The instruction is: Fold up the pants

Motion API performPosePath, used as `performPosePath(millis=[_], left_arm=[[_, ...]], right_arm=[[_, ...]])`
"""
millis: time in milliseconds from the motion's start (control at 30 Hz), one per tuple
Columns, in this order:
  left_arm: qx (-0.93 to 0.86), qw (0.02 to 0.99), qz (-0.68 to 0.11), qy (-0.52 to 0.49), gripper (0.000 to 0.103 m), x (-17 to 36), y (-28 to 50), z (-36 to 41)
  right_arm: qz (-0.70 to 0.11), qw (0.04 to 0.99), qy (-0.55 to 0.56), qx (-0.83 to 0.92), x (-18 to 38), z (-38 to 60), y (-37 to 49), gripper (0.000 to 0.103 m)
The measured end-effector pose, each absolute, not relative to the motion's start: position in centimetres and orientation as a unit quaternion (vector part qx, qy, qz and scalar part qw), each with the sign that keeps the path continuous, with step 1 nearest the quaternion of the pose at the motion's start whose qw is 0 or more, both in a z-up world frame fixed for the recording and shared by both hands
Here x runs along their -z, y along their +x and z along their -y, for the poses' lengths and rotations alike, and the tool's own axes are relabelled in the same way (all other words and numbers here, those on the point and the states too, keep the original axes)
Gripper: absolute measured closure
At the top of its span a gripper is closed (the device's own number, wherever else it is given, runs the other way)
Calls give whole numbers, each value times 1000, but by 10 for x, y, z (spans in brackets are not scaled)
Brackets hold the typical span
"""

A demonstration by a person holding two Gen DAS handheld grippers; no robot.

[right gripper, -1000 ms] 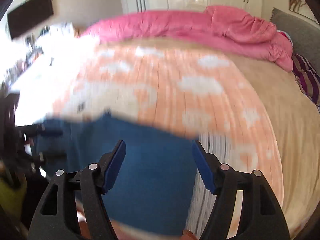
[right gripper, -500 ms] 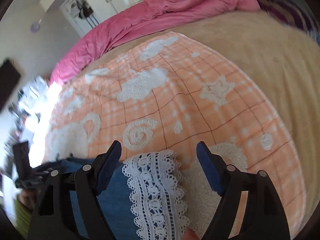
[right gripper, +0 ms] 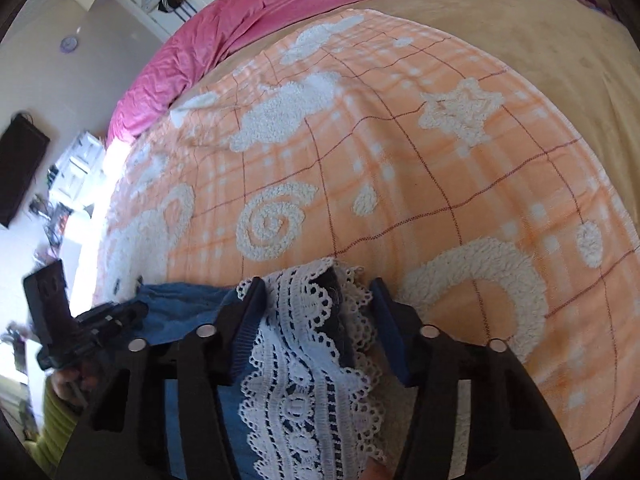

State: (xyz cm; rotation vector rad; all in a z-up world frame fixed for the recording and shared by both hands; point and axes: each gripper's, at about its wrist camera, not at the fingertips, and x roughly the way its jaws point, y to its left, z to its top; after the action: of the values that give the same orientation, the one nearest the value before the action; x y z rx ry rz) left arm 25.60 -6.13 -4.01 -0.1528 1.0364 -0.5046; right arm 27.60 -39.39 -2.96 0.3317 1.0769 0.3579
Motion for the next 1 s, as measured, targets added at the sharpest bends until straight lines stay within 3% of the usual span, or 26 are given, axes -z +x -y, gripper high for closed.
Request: performPosePath(millis=[100,300,367,533,633,667,700,733,1000], left_arm=[[229,857,-453,-87,98,24,252,53],[207,849,-482,-71,96,40,258,55],[201,843,-492,-77,88,46,261,52],[215,837,-494,-97,70,49,264,50],[212,842,-489,-82,69,50,261,56],[210,843,-488,-84,78,49,261,56],[209,842,-489,-89,88,48,261,55],[209,841,-489,-93,98,48,261,55],[209,884,-410,-84,100,7,256,55]], right_arm=[[-488,839,173,-168,19,404,270,79],[-500,836,146,-174,27,397,271,74],[-505,828,166,-180,32,401,273,66],[-505,825,172,-185,39,402,274,64],[-505,831,144,-184,39,390,275,67],[-505,832,140,-184,37,387,274,71],[-501,830,149,-193,33,387,272,81],[-491,834,156,-199,28,387,269,83],[-390,901,95,-163,-30,383,266,84]])
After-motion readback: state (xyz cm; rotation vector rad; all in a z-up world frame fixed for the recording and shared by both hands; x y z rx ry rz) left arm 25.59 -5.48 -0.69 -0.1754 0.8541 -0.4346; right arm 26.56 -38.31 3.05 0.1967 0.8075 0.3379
